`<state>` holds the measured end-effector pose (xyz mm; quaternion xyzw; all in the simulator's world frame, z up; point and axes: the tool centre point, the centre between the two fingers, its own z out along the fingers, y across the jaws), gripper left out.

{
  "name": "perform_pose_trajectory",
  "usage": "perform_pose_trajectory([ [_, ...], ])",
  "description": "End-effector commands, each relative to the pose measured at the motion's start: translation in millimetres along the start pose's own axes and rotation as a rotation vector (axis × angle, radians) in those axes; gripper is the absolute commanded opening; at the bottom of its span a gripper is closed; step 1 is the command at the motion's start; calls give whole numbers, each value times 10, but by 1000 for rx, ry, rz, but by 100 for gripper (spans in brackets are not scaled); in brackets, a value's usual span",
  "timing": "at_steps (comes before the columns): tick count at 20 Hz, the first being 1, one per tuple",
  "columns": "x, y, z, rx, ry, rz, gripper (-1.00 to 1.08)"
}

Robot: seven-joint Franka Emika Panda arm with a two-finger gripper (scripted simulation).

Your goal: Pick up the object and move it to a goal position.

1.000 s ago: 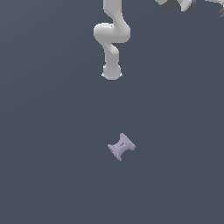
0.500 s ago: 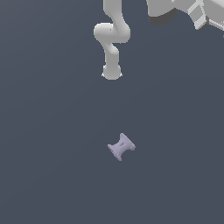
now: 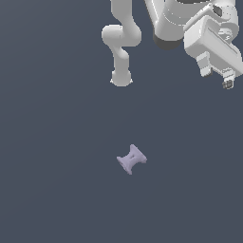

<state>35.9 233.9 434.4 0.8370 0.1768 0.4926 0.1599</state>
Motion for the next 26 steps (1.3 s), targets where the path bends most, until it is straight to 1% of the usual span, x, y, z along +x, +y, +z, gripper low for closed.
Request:
perform_pose_trajectory([
  [1,-209,-93,183,-22,-15,-33,108],
  [4,-509,-186,416,-46,-42,-69,108],
  [8,-982,-276,733,-74,-87,-115,108],
  [15,-1981,-342,1240,-116,-188,-181,108],
  [18,-2394,-341,1394,-129,-231,-201,108],
  [21,-2749,-332,1503,-139,-269,-215,108],
  [26,-3187,-313,1609,-149,-316,-230,108],
])
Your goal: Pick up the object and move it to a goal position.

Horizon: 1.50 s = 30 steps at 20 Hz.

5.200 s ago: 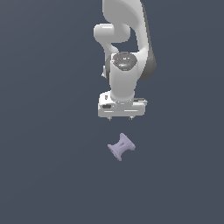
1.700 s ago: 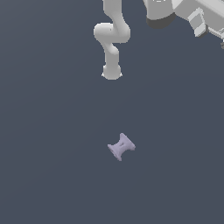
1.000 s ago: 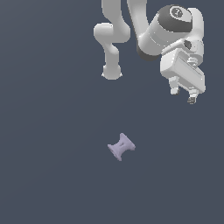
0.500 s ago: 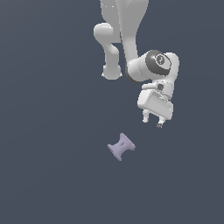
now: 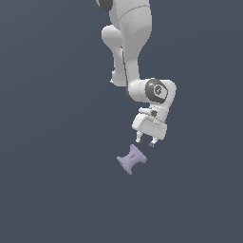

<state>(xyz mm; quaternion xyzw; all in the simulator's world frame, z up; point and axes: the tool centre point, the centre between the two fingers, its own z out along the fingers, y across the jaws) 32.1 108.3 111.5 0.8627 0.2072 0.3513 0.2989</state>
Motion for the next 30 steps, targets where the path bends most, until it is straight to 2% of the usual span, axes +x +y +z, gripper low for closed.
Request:
perform_pose_trajectory([
  [1,-160,-40,90,-3,-19,-7,108],
  [5,-312,-77,170,-6,-38,-13,108],
  [11,-352,-86,188,-6,-43,-15,108],
  [15,-485,-110,233,-4,-65,-36,108],
  [30,-518,-108,517,-3,-66,-36,108],
])
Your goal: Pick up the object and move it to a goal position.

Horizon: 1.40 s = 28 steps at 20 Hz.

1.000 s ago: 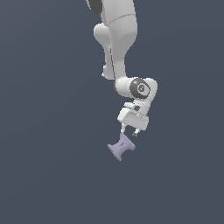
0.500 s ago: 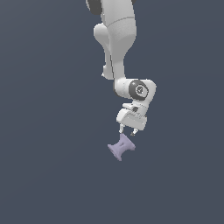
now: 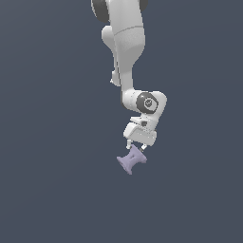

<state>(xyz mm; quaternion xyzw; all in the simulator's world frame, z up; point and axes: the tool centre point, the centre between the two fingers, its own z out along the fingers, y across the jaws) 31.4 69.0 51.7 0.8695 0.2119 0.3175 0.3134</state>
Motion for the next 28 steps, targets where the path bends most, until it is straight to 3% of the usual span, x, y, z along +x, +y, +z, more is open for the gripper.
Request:
perform_pose_trajectory([
  [1,2,-2,44,0,0,-1,108],
  [3,5,-2,51,-1,0,-2,108],
  [4,5,-2,51,-1,0,-2,-100],
  [18,13,-4,17,-1,0,-2,-100],
  [28,104,-17,-328,1,0,0,-100],
])
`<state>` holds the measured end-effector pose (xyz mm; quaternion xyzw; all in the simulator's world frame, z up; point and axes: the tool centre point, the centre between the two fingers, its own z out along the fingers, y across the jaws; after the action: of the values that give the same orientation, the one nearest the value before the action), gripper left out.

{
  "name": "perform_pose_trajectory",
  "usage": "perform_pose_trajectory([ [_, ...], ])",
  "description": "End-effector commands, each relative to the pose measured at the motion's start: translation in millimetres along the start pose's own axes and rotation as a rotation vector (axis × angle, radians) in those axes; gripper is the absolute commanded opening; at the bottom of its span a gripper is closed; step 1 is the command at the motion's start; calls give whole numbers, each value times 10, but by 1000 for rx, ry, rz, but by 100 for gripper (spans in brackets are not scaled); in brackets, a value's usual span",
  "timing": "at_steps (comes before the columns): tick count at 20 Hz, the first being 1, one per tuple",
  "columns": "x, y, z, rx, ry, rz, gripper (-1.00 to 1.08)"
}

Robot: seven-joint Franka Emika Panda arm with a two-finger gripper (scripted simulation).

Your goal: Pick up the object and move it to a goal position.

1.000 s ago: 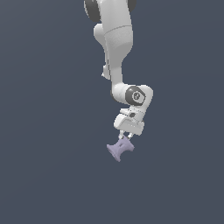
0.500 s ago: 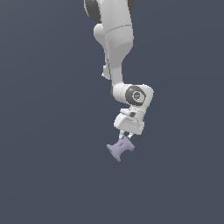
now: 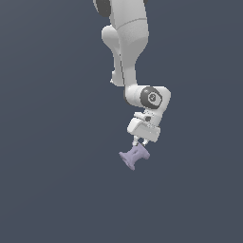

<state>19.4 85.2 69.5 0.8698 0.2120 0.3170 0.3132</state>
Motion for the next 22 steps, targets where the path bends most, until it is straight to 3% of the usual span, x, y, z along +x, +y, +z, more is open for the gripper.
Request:
perform_pose_trajectory([
  [1,37,-3,-125,0,1,1,-100],
  [13,239,-25,-811,0,2,3,-100],
  [22,323,-35,-1080,-1,2,1,-100],
])
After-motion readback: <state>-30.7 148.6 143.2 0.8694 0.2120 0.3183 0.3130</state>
